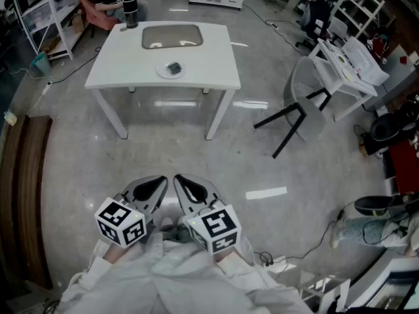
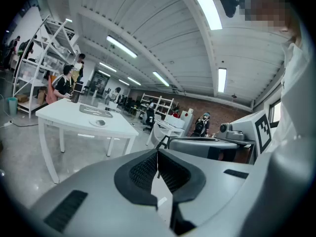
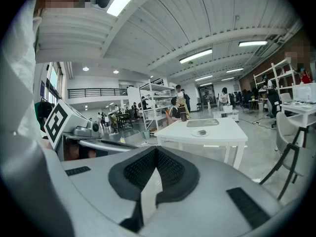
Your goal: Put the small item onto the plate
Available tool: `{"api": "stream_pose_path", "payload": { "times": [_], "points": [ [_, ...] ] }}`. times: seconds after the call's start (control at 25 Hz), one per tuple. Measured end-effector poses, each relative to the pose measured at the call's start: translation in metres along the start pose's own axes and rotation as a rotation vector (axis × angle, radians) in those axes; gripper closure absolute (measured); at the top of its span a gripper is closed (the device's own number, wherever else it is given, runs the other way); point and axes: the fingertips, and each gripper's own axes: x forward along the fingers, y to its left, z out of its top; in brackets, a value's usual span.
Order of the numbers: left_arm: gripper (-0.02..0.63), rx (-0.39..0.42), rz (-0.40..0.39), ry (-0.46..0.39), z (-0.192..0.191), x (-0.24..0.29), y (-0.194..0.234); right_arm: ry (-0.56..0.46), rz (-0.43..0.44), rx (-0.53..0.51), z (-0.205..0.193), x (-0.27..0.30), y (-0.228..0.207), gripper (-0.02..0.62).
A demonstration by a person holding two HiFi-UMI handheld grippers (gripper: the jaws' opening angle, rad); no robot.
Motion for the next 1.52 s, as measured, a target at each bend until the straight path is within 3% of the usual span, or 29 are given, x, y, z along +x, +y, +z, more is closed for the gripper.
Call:
{"api": "stream_pose_path", "payload": {
  "times": [0.64,1.04,1.32,1.52],
  "points": [
    [0.595,0.001,0.003,0.03,-0.005,0.013,0.0,-0.012,-0.014,0.021,0.001,0.001,-0.017,0.58],
    [0.595,-0.004,0.032,0.027,-0.008,0.035,-0.005,-0.03,0.029,0.007,-0.001,-0.006,-0.038,0.58],
    [0.595,-0.039,0.07,0.024,-0.027,0.043,-0.01,-0.036,0.052,0.056,-0.014,-0.016,-0.055,0.58],
    [0.595,0.017,0.099,0.052,-0.027,0.05,-0.001,-0.005,0.066,0.073,-0.018,-0.01,-0.061,0.58]
  ]
}}
